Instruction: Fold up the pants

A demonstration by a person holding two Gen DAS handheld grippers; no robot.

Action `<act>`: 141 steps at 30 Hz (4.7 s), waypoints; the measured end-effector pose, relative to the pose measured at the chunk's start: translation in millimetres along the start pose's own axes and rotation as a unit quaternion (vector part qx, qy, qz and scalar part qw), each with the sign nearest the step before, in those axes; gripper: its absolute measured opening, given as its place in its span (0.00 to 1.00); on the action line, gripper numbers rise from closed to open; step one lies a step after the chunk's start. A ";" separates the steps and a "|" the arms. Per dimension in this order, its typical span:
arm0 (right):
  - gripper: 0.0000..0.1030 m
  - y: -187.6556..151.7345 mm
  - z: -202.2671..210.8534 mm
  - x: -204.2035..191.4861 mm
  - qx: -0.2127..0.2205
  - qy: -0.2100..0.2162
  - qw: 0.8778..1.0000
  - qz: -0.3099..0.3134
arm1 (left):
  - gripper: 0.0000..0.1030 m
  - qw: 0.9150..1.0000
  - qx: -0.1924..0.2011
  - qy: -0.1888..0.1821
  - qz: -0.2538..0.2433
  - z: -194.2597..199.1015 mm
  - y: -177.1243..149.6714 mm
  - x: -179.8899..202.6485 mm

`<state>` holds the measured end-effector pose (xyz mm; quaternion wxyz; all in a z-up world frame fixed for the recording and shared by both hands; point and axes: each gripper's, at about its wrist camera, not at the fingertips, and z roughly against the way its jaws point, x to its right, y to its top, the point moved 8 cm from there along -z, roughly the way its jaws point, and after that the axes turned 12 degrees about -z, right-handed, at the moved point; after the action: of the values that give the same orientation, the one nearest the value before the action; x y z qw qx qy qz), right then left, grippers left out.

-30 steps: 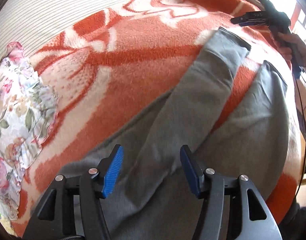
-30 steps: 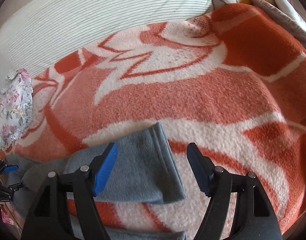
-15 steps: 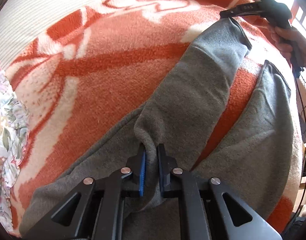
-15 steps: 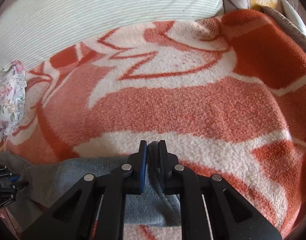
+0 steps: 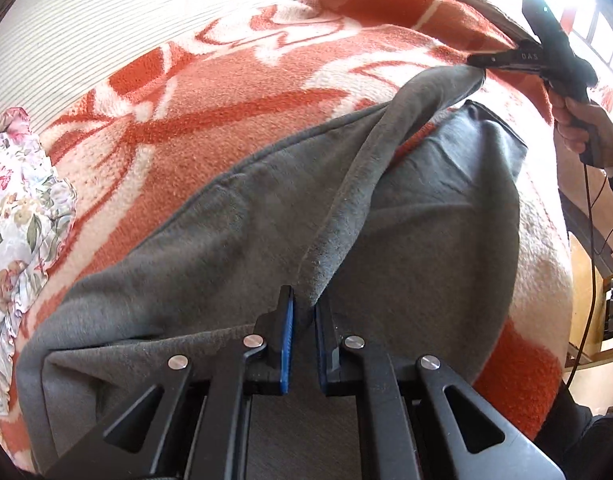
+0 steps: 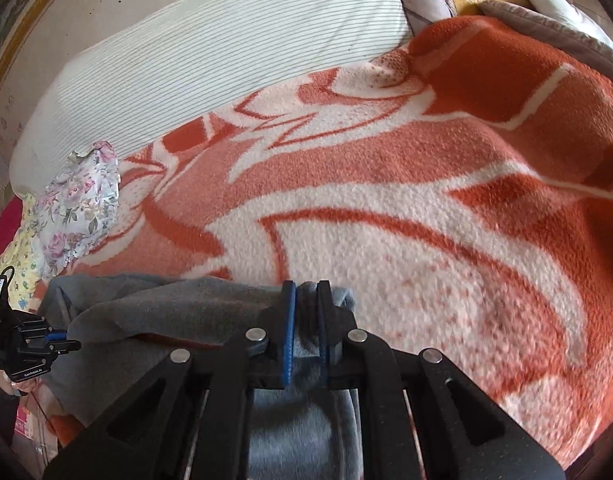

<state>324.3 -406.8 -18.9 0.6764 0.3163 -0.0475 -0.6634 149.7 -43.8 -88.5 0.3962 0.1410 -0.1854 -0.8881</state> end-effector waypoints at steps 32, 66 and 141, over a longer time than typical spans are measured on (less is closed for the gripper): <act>0.10 38.6 83.0 -57.2 0.098 0.019 0.994 0.035 | 0.05 0.987 0.116 0.109 0.021 108.1 33.3 -9.5; 0.65 -96.3 50.4 -91.8 -0.019 0.057 0.998 -0.005 | 0.48 0.981 0.055 0.031 0.181 73.6 -111.7 -9.4; 0.04 -358.6 -61.1 -391.8 -0.223 0.140 0.885 0.384 | 0.14 0.849 0.083 0.193 0.485 166.0 -432.8 -190.0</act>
<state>-2.2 7.8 -104.3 0.9306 0.2033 0.0791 -0.2939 -75.4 403.2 -111.7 0.7909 0.2343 -0.2225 -0.5196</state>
